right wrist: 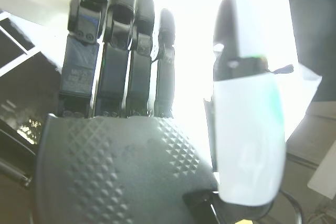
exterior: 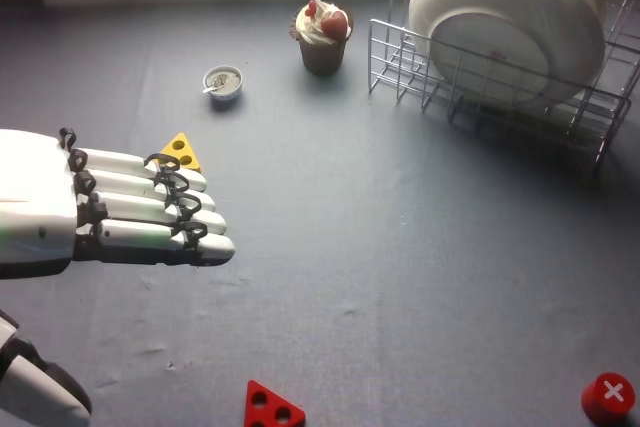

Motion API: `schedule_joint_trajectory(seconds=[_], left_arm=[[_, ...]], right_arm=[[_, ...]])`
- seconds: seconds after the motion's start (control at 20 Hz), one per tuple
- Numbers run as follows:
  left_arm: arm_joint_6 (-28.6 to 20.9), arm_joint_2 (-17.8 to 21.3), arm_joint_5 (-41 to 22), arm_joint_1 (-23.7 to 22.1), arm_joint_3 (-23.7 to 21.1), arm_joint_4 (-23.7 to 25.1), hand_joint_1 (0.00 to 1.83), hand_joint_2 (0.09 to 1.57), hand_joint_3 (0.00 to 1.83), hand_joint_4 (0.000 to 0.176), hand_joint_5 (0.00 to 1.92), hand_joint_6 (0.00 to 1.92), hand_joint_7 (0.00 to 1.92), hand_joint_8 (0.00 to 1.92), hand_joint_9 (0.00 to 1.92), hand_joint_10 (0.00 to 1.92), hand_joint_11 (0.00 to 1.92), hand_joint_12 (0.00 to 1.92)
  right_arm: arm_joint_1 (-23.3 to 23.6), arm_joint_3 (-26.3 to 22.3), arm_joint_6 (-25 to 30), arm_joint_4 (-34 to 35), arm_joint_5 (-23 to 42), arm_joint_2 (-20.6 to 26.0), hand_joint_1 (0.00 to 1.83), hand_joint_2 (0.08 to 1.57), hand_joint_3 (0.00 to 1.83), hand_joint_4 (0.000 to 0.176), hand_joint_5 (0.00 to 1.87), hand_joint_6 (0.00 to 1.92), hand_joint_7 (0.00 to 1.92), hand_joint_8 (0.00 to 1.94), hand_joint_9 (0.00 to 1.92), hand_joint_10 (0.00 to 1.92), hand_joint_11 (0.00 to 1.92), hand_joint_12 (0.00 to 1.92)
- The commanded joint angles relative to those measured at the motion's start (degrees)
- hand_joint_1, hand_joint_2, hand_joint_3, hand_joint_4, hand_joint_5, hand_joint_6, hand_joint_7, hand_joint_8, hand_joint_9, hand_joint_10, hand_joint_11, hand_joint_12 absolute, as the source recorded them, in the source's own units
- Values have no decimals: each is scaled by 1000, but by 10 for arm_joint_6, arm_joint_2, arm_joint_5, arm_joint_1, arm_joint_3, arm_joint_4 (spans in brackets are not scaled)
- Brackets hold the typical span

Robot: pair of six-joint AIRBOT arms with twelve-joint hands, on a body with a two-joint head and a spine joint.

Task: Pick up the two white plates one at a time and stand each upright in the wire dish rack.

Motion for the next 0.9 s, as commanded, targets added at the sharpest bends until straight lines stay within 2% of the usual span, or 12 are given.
schedule_joint_trajectory(seconds=[0.0,0.1,0.2,0.35,0.5,0.6,0.7,0.75,0.85], left_arm=[[-1,3,-36,-5,-3,-36,63,942,0,0,105,1,128,2,122,3,116,11],[-1,3,-37,-5,-3,-36,94,937,0,0,117,5,139,5,137,7,126,15],[-1,3,-37,-5,-5,-36,80,937,0,0,112,1,131,1,125,0,106,6],[-1,3,-33,-5,-8,-36,44,939,0,0,109,0,142,5,139,7,122,12],[-1,3,-32,-5,-8,-36,59,944,2,0,90,0,118,0,123,0,121,11],[-1,3,-32,-5,-8,-36,63,942,0,0,98,4,143,10,149,10,141,19],[-1,3,-31,-5,-9,-36,57,942,0,0,102,5,147,9,146,6,140,18],[-1,3,-31,-5,-9,-36,61,940,0,0,89,0,137,4,133,0,130,13],[-1,3,-32,-5,-9,-36,54,939,0,0,76,0,121,0,121,0,126,11]], right_arm=[[5,5,6,5,70,3,1016,964,0,0,677,4,758,12,892,2,1056,116],[5,6,7,1,78,0,1021,966,0,0,658,0,741,3,864,0,1046,115],[10,7,39,-29,87,-1,1015,967,0,0,670,5,741,3,876,6,1065,124],[23,5,52,-50,101,-1,997,964,0,0,667,2,740,1,871,3,1034,115],[37,4,63,-64,111,3,901,967,0,2,602,0,734,0,818,0,998,106],[47,5,79,-85,124,5,817,982,6,32,597,1,718,0,785,0,954,91],[59,5,118,-147,168,7,701,1005,12,48,534,0,692,0,719,0,860,53],[64,8,156,-215,220,8,656,1011,11,43,510,0,677,0,679,0,789,22],[70,15,239,-347,323,8,545,1039,15,45,445,0,616,0,599,0,637,1]])
